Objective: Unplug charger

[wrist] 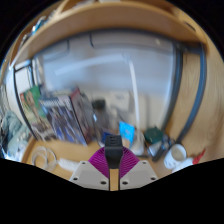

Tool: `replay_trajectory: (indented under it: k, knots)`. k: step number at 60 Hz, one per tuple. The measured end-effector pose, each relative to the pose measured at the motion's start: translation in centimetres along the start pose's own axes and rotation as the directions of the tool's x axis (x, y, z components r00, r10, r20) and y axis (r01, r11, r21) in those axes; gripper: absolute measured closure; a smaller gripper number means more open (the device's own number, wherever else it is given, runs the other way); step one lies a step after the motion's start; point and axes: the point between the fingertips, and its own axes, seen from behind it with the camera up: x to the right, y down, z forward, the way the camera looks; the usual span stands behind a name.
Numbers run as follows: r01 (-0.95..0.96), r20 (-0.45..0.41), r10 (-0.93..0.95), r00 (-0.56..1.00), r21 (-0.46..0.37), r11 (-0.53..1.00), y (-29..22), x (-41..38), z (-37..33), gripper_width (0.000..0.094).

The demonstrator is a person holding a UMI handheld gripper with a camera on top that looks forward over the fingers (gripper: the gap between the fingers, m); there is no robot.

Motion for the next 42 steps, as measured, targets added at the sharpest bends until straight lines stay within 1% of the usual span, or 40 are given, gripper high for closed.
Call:
replay_trajectory:
  k: [2,7,11,14,18,27,30,34,39,42]
  knots:
    - [-0.001,-0.008,0.000,1.000,-0.092,0.996,2.9,1.7,0.5,0.0838]
    - [-0.033,-0.026,0.026,0.999,-0.287,0.958,9.4,5.1,1.1,0.0837]
    - [-0.047,-0.036,0.036,0.999,-0.374,0.926,13.4,7.5,1.7,0.0838]
    - [-0.035,-0.041,0.018,0.999,-0.461,0.887,16.4,9.1,2.0,0.0839]
    - [-0.007,-0.030,-0.011,0.999,-0.531,0.848,19.3,10.7,2.5,0.0838]
    - [0.005,-0.017,-0.020,1.000,-0.607,0.795,23.1,12.2,3.5,0.0812]
    - [0.005,-0.004,-0.010,1.000,-0.622,0.783,23.7,12.2,3.7,0.0769]
    - [-0.001,-0.010,-0.007,1.000,-0.592,0.806,23.1,12.4,4.4,0.0751]
    - [0.003,-0.024,-0.021,1.000,-0.578,0.816,22.8,12.9,4.8,0.0705]
    - [0.002,-0.036,-0.026,0.999,-0.551,0.835,22.2,13.3,5.3,0.0628]
